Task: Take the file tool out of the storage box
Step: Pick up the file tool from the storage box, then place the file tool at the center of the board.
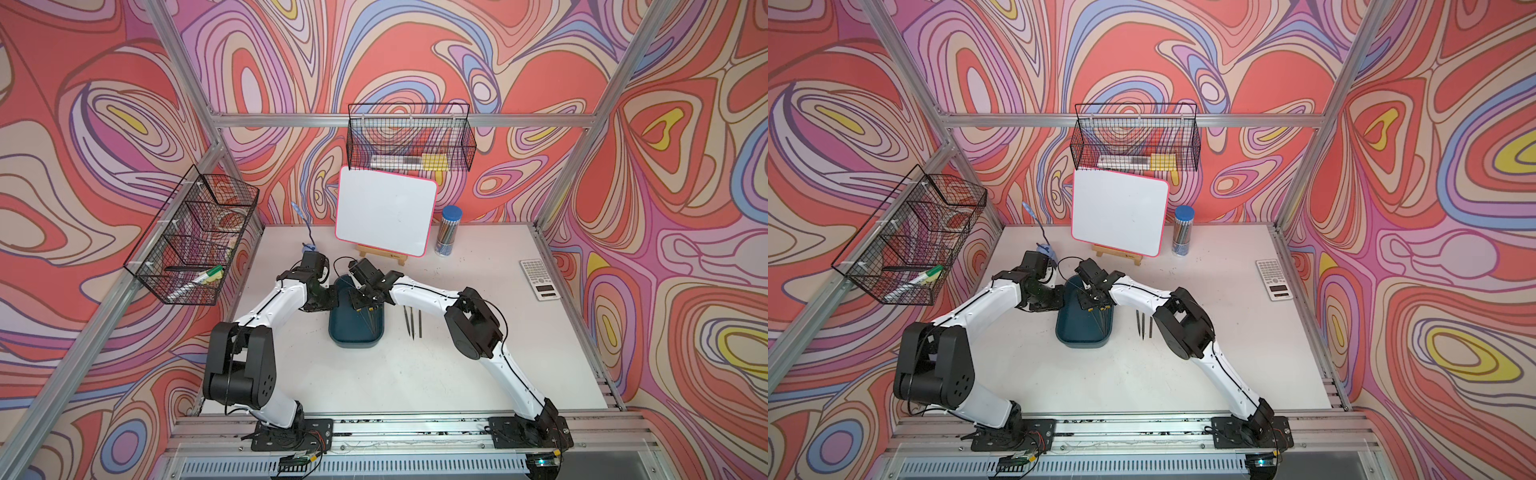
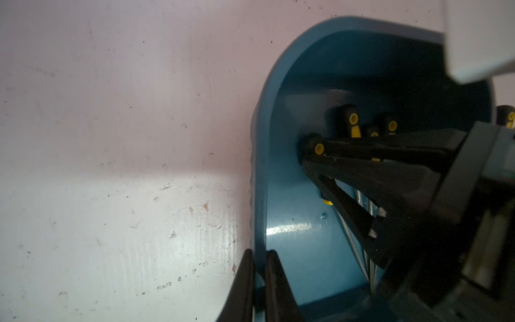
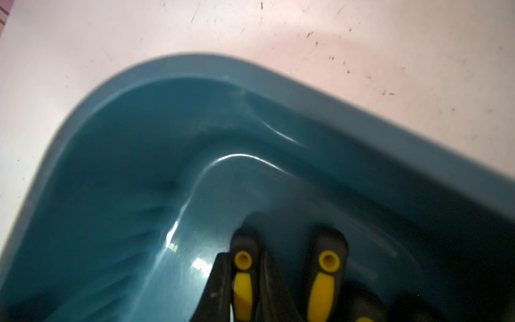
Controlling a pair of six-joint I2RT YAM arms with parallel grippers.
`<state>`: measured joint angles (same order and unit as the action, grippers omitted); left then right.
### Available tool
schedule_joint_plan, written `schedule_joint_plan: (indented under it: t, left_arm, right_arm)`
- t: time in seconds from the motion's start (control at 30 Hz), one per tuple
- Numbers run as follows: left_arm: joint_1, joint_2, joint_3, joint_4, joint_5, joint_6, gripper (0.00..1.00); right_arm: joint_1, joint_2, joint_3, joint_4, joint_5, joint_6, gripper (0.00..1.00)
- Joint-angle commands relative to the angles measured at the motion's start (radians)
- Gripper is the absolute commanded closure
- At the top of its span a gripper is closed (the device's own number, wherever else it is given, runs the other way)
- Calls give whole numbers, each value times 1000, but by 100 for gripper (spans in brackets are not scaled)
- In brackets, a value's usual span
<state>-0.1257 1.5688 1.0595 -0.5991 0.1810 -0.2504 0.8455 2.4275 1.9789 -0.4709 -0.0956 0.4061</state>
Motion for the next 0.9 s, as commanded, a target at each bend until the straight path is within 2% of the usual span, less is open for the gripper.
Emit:
schedule_joint_plan:
  t: [0.0, 0.13, 0.3, 0.6, 0.7, 0.87]
  left_arm:
    - [-3, -14, -6, 15, 1, 16, 100]
    - [-3, 4, -5, 15, -8, 17, 100]
    - [-3, 33, 3, 21, -3, 14, 100]
    - [-3, 56, 2, 27, 9, -5, 100]
    - [-3, 50, -11, 43, 25, -19, 100]
    - [-3, 48, -13, 40, 19, -16, 100]
  right_arm:
    - [-5, -116, -91, 155, -31, 50, 95]
    - [-38, -252, -219, 333, -62, 112, 95]
    - [-109, -396, -365, 453, -70, 200, 95]
    - [-237, -581, -631, 282, 128, 178, 95]
    - [-288, -620, -717, 214, 179, 182, 95]
    - [-329, -647, -820, 205, 230, 154, 95]
